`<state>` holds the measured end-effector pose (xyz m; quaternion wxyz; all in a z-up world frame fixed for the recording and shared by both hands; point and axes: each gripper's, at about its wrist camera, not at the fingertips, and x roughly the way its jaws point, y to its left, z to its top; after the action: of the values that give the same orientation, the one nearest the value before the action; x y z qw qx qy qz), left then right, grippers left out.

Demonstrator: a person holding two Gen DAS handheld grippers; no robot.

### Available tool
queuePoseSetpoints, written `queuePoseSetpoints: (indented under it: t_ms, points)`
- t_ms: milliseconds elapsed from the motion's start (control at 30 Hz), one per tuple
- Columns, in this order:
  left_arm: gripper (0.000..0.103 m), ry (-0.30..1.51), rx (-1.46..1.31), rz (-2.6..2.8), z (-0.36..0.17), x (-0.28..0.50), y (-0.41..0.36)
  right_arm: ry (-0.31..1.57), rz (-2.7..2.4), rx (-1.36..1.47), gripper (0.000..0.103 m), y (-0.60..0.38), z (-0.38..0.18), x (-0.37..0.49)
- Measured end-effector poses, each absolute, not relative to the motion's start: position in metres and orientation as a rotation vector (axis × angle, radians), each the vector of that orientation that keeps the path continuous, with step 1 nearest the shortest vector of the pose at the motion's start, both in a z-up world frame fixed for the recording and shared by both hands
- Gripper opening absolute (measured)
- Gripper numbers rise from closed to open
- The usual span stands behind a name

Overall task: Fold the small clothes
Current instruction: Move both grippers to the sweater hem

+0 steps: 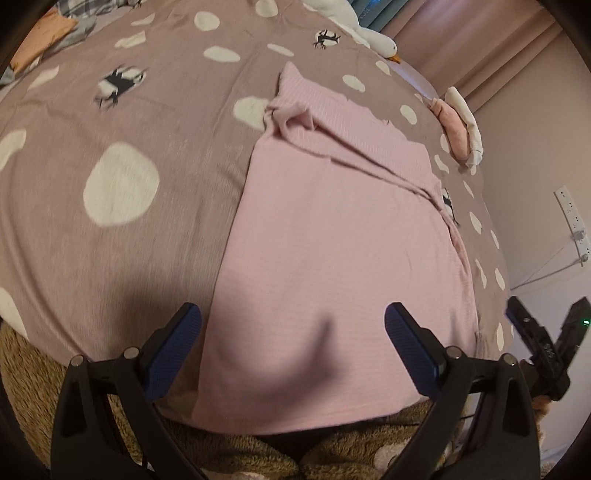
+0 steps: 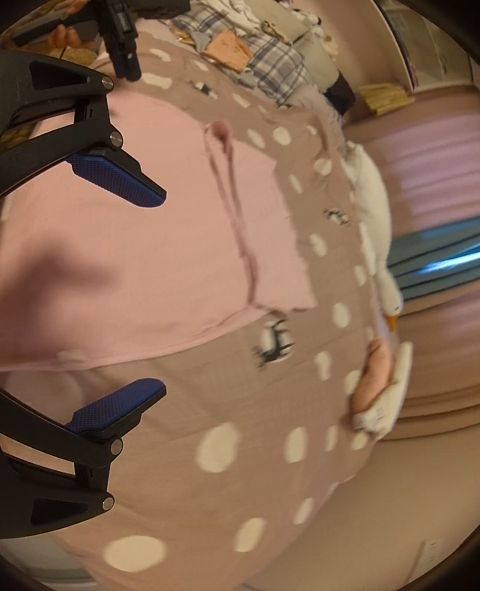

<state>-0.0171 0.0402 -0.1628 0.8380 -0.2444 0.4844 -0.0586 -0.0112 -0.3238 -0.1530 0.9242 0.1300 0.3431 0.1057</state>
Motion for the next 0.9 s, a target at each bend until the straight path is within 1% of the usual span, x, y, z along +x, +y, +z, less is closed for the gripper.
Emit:
queuePoseSetpoints:
  t_ms: [133, 233, 300, 567, 633, 800, 900]
  points:
    - [0.098, 1.053, -0.545, -0.131, -0.172, -0.024, 0.046, 0.774, 0.201, 0.309, 0.093, -0.329, -0.172, -0.018]
    - [0.096, 1.069, -0.563, -0.143, -0.177, -0.028, 0.048, 0.804, 0.187, 0.329, 0.093, -0.332, -0.180, -0.023]
    - [0.091, 1.076, -0.567, -0.156, -0.179, -0.029, 0.048, 0.821, 0.178, 0.342, 0.093, -0.335, -0.186, -0.027]
    - [0.077, 1.092, -0.588, -0.176, -0.185, -0.035, 0.054, 0.914, 0.152, 0.409, 0.093, -0.349, -0.211, -0.036]
    - [0.077, 1.103, -0.601, -0.189, -0.187, -0.036, 0.055, 0.925, 0.148, 0.422, 0.087, -0.351, -0.214, -0.038]
    - [0.075, 1.127, -0.611, -0.225, -0.191, -0.046, 0.054, 0.949, 0.140, 0.420, 0.086, -0.353, -0.218, -0.041]
    - [0.075, 1.128, -0.620, -0.238, -0.192, -0.048, 0.053, 0.958, 0.140, 0.402, 0.082, -0.351, -0.221, -0.043]
